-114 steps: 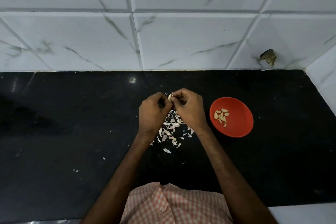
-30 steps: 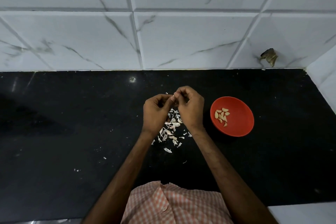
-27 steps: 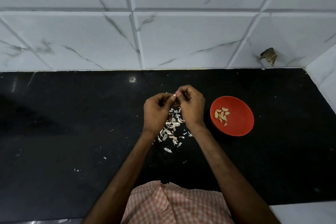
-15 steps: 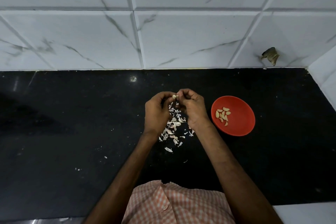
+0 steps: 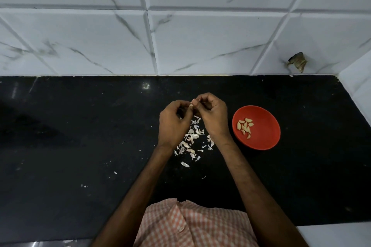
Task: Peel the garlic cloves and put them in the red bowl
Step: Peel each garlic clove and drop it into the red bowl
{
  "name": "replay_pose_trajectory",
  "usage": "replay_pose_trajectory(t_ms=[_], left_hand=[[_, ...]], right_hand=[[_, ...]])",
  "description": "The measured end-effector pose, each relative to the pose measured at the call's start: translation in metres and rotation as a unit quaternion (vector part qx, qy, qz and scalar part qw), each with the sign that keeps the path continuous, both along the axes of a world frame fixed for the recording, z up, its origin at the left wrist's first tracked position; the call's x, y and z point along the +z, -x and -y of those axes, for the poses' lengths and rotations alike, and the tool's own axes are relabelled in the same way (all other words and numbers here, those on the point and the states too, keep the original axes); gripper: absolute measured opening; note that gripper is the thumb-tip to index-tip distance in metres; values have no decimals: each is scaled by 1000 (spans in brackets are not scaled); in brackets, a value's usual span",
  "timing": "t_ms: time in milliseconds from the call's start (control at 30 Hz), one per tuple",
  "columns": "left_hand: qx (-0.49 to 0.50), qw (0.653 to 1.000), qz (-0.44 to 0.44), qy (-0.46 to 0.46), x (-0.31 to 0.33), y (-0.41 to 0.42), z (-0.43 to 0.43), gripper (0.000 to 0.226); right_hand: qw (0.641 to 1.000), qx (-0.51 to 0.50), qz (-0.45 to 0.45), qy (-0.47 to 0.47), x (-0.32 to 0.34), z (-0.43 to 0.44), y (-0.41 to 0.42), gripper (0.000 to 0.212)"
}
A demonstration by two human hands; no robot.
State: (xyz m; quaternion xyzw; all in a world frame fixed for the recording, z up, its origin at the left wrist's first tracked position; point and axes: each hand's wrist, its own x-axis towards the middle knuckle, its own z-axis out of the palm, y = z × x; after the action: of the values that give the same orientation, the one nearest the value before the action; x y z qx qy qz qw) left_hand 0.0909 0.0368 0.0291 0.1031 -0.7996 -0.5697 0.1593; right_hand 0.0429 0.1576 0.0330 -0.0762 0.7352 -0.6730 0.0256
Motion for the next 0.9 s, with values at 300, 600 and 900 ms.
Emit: replay_pose_trajectory(t_ms=[300,600,900], left_hand=[[-1,996,9,-87,1,-1,-1,7],[9,995,-14,-102,6,-1,-1,8],[11,998,-39,-38,5,0,1,13]], right_hand=[[980,7,166,113,8,0,-1,9],[989,5,122,84,5,-5,-1,10],[998,54,-16,31,3,-9,1,10]])
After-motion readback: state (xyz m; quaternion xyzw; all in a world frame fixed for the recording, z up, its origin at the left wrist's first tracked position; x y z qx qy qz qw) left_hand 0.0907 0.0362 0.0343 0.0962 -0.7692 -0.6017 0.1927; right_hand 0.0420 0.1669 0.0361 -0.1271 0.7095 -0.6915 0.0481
